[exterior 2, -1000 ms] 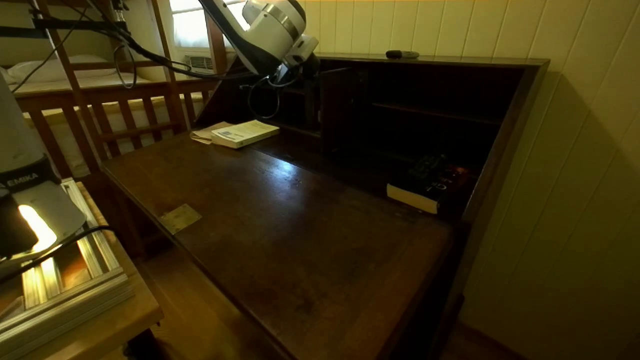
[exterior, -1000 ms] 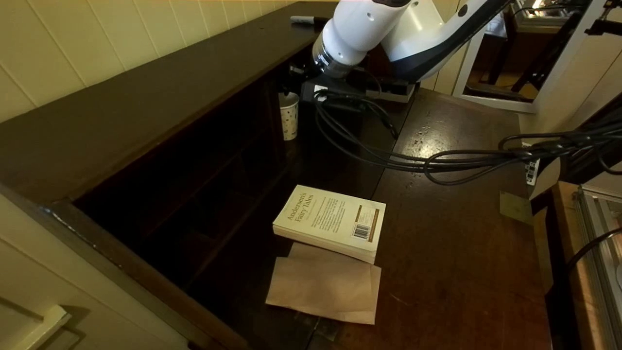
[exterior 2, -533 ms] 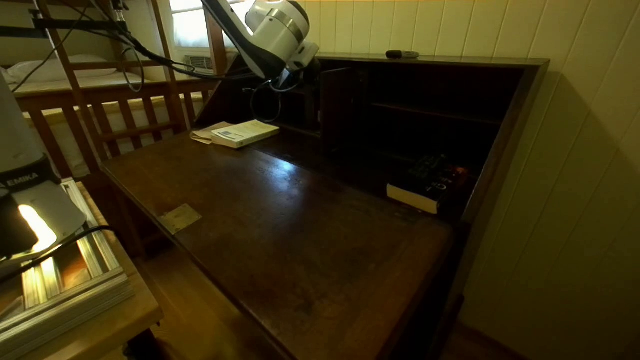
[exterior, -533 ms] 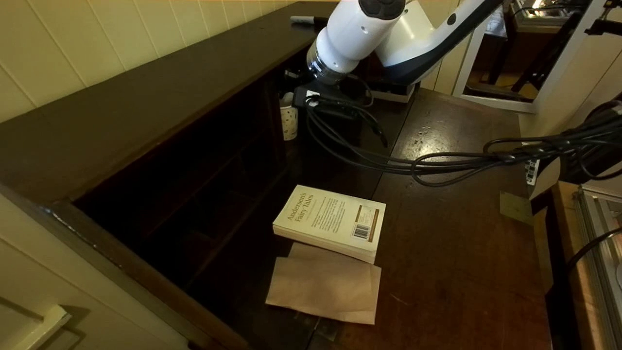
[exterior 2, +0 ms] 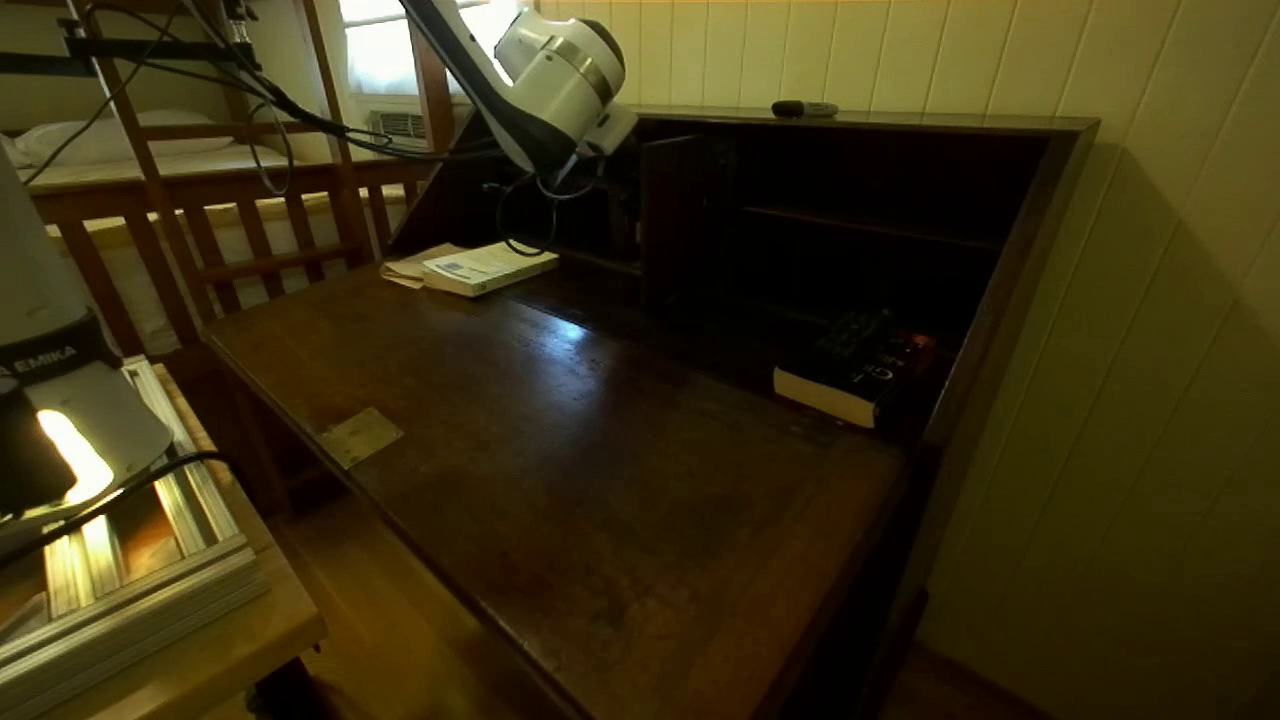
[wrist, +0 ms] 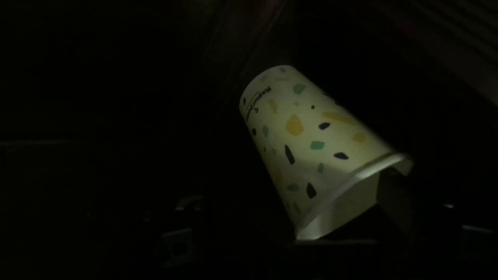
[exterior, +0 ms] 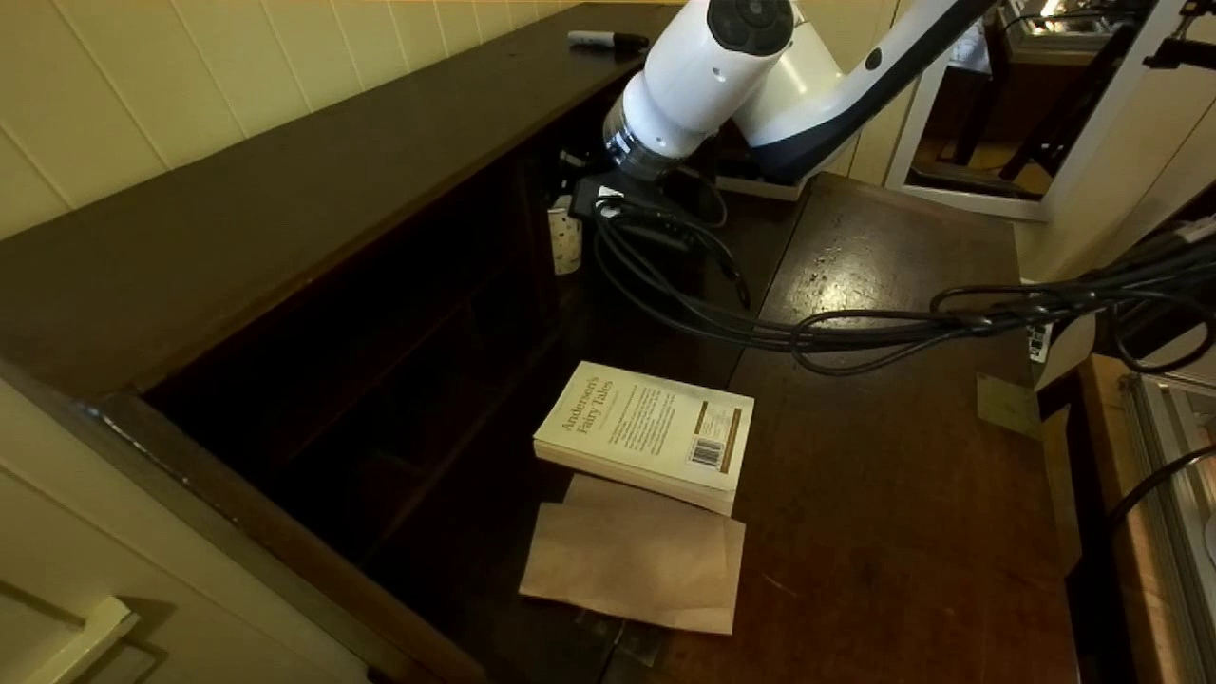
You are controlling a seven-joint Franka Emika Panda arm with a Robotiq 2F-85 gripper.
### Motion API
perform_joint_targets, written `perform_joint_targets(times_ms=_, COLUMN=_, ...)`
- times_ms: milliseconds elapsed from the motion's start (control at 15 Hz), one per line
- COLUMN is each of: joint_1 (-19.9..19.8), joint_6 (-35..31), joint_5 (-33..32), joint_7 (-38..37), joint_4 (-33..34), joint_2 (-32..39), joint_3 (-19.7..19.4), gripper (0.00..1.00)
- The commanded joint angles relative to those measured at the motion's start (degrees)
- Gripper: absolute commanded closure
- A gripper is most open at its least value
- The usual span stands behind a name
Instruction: Open the compartment and remove the cup and put it on top of the dresser
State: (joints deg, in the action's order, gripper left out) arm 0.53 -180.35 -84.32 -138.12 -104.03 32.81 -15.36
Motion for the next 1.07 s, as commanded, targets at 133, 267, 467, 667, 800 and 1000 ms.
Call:
perform_joint_targets(times_ms=133, joint_1=-0.62, joint_6=-2.16, joint_5=-0.59, joint_7=-4.06, joint_4=2.12, joint_2=1.71, joint_3=-0.38, gripper=0.0)
perform_joint_targets(times_ms=267, joint_1=-0.83, joint_6=-2.02, joint_5=-0.23, joint_7=-4.5, joint_4=1.78, joint_2=1.59, joint_3=-0.24, gripper=0.15)
perform_joint_targets(times_ms=467, joint_1=-1.24, joint_6=-2.23, joint_5=0.31, joint_7=-4.73, joint_4=1.47, joint_2=1.69, joint_3=0.09, gripper=0.39)
perform_joint_targets(times_ms=667, joint_1=-1.47, joint_6=-2.42, joint_5=0.48, joint_7=-4.9, joint_4=1.46, joint_2=2.01, joint_3=0.2, gripper=0.6)
perform_joint_targets(times_ms=800, joint_1=-1.68, joint_6=-2.79, joint_5=0.63, joint_7=-4.88, joint_4=1.49, joint_2=2.29, joint_3=0.28, gripper=0.74)
perform_joint_targets(times_ms=1000, joint_1=-2.04, joint_6=-3.44, joint_5=1.07, joint_7=-4.61, joint_4=1.18, joint_2=2.48, joint_3=0.47, gripper=0.96)
